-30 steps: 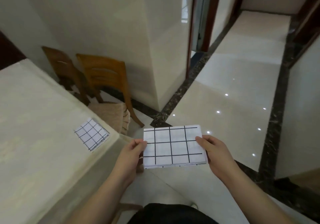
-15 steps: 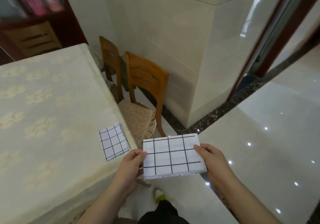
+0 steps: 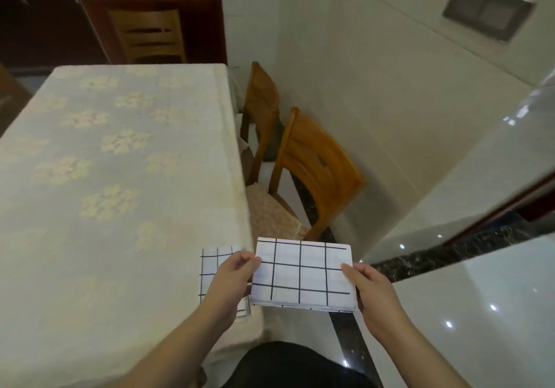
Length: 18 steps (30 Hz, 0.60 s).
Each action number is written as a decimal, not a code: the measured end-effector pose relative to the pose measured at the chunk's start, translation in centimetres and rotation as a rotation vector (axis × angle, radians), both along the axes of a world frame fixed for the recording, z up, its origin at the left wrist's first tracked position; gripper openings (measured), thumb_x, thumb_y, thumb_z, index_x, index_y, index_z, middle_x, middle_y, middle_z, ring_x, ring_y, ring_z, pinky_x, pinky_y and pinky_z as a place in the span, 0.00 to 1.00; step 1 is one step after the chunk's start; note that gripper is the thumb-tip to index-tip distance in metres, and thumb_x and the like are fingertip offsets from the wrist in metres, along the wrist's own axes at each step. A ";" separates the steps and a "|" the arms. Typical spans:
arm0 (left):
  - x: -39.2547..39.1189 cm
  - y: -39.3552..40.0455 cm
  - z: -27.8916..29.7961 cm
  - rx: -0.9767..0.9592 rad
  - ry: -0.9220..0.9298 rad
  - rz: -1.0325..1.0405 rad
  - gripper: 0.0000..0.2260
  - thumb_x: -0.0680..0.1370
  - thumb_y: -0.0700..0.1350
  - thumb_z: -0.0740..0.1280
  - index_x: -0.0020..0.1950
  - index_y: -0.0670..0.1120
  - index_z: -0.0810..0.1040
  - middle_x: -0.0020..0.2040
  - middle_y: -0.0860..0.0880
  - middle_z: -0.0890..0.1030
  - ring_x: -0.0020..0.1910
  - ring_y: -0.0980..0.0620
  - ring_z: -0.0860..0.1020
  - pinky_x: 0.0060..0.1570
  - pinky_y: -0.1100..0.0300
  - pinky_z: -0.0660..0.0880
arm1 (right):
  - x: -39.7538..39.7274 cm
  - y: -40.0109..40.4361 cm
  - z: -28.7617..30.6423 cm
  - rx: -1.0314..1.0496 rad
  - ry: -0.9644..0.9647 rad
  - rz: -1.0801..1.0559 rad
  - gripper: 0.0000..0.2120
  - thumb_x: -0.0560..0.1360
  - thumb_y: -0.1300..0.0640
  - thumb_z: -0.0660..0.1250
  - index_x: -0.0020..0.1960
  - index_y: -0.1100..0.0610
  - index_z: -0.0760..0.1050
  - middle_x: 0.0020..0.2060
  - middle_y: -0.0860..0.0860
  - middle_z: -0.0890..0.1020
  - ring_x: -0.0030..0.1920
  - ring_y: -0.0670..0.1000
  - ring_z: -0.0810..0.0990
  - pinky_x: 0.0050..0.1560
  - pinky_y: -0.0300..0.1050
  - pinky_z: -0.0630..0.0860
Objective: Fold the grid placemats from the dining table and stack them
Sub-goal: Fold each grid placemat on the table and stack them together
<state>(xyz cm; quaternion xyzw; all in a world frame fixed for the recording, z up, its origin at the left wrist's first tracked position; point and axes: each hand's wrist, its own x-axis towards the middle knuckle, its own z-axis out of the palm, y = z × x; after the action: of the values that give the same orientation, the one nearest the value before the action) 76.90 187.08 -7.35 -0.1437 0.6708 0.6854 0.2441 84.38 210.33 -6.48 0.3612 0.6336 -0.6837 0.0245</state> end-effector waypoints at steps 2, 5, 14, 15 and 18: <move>-0.9 -0.7 -0.2 0.009 -0.004 0.051 0.07 0.80 0.42 0.64 0.42 0.44 0.76 0.38 0.49 0.81 0.39 0.51 0.79 0.39 0.57 0.76 | -2.3 -0.3 -0.1 0.008 -0.006 0.061 0.08 0.77 0.56 0.68 0.53 0.59 0.79 0.44 0.56 0.86 0.47 0.57 0.85 0.39 0.44 0.80; -1.5 -1.8 -0.8 0.009 -0.032 0.128 0.06 0.80 0.42 0.65 0.44 0.43 0.76 0.38 0.49 0.81 0.38 0.51 0.79 0.40 0.57 0.77 | -5.6 -0.8 -0.3 0.018 -0.009 0.161 0.07 0.77 0.56 0.68 0.51 0.58 0.79 0.43 0.55 0.85 0.45 0.57 0.84 0.35 0.42 0.79; -2.0 -4.9 -3.1 -0.019 -0.088 0.372 0.05 0.80 0.41 0.65 0.44 0.42 0.76 0.36 0.48 0.78 0.35 0.51 0.77 0.39 0.57 0.77 | -15.8 -3.1 -3.5 0.018 -0.084 0.499 0.09 0.76 0.55 0.69 0.54 0.58 0.79 0.45 0.55 0.86 0.48 0.58 0.85 0.54 0.59 0.80; -2.0 -5.0 -3.5 -0.025 -0.102 0.417 0.05 0.80 0.41 0.66 0.45 0.42 0.76 0.37 0.47 0.78 0.36 0.50 0.77 0.40 0.56 0.77 | -17.0 -3.6 -3.9 0.023 -0.094 0.544 0.09 0.76 0.55 0.69 0.54 0.58 0.79 0.45 0.55 0.86 0.48 0.58 0.85 0.55 0.59 0.80; -2.3 -4.6 -4.7 -0.053 -0.142 0.560 0.05 0.80 0.41 0.66 0.45 0.43 0.76 0.34 0.51 0.78 0.33 0.53 0.77 0.37 0.58 0.76 | -20.9 -4.7 -5.3 0.037 -0.098 0.698 0.08 0.77 0.56 0.69 0.54 0.58 0.79 0.45 0.55 0.86 0.47 0.56 0.84 0.53 0.57 0.80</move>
<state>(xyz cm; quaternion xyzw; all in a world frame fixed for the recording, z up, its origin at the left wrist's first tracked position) 74.62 182.45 -12.02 -0.3773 0.6041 0.6964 0.0880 63.51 205.68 -11.83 0.1559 0.7293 -0.6042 0.2805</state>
